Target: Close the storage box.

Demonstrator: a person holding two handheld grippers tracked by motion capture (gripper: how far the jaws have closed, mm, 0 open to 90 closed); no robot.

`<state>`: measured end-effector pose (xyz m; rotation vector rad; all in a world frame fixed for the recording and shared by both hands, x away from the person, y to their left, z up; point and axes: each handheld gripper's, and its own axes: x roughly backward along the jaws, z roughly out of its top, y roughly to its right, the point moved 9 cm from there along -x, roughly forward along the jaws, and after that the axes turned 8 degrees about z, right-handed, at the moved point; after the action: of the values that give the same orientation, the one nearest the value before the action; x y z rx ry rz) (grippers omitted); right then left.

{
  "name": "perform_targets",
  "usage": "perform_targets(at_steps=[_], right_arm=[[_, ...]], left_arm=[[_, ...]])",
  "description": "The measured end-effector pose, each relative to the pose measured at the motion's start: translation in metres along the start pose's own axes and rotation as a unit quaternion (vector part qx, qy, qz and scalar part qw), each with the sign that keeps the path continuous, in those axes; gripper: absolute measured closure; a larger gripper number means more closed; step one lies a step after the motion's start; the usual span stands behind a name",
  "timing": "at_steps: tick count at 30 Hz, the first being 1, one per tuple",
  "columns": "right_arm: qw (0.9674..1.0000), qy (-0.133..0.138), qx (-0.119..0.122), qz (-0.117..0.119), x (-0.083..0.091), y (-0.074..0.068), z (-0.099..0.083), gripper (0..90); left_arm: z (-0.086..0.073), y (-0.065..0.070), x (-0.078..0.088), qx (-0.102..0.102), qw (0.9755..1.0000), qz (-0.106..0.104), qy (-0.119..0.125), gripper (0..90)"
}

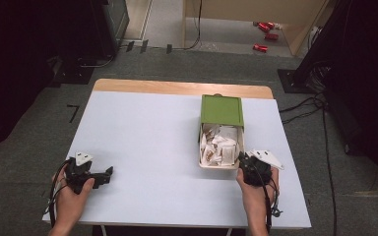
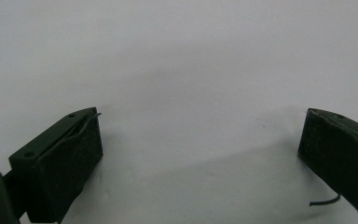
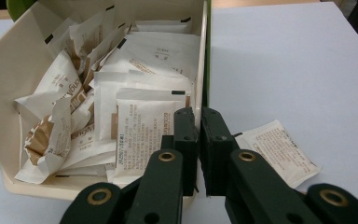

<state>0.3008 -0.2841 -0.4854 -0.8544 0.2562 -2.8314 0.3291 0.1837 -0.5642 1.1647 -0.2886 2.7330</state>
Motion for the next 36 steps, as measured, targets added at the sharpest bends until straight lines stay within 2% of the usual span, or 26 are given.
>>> perform_targets(at_steps=[6, 13, 18, 25, 30, 33, 34, 35, 36], right_arm=[[0.9999, -0.002, -0.014, -0.001, 0.002, 0.000, 0.000, 88.6], [0.9998, -0.009, -0.014, 0.010, -0.001, 0.000, 0.005, 88.7], [0.9998, -0.011, -0.015, 0.009, -0.003, 0.000, 0.010, 88.8], [0.9998, -0.011, -0.014, -0.005, -0.017, 0.000, 0.019, 89.0], [0.9998, 0.002, -0.018, -0.010, -0.026, 0.001, 0.024, 88.8], [0.9998, 0.007, -0.016, 0.011, -0.027, 0.003, 0.024, 87.0], [0.9998, 0.007, -0.016, 0.011, -0.027, 0.003, 0.024, 87.0], [0.9989, 0.007, -0.024, 0.039, -0.026, 0.003, 0.023, 83.3], [0.9981, 0.010, -0.029, 0.054, -0.024, 0.003, 0.024, 78.4]], left_arm=[[0.000, 0.000, 0.000, 0.000, 1.0000, 0.000, 0.000, 0.0], [0.000, 0.000, 0.000, 0.000, 1.0000, 0.001, -0.001, 0.0], [0.000, 0.000, 0.000, -0.001, 1.0000, 0.001, 0.000, 0.0], [0.000, 0.000, 0.000, 0.000, 1.0000, 0.001, 0.000, 0.0], [0.000, 0.000, 0.000, 0.000, 1.0000, 0.001, 0.000, 0.0], [0.000, 0.000, 0.000, 0.000, 1.0000, 0.001, 0.001, 0.0], [0.000, 0.000, 0.000, 0.000, 1.0000, 0.001, 0.001, 0.0], [0.000, 0.000, 0.000, 0.000, 1.0000, 0.001, 0.001, 0.0], [0.000, 0.000, 0.000, 0.000, 1.0000, 0.000, 0.001, 0.0]])
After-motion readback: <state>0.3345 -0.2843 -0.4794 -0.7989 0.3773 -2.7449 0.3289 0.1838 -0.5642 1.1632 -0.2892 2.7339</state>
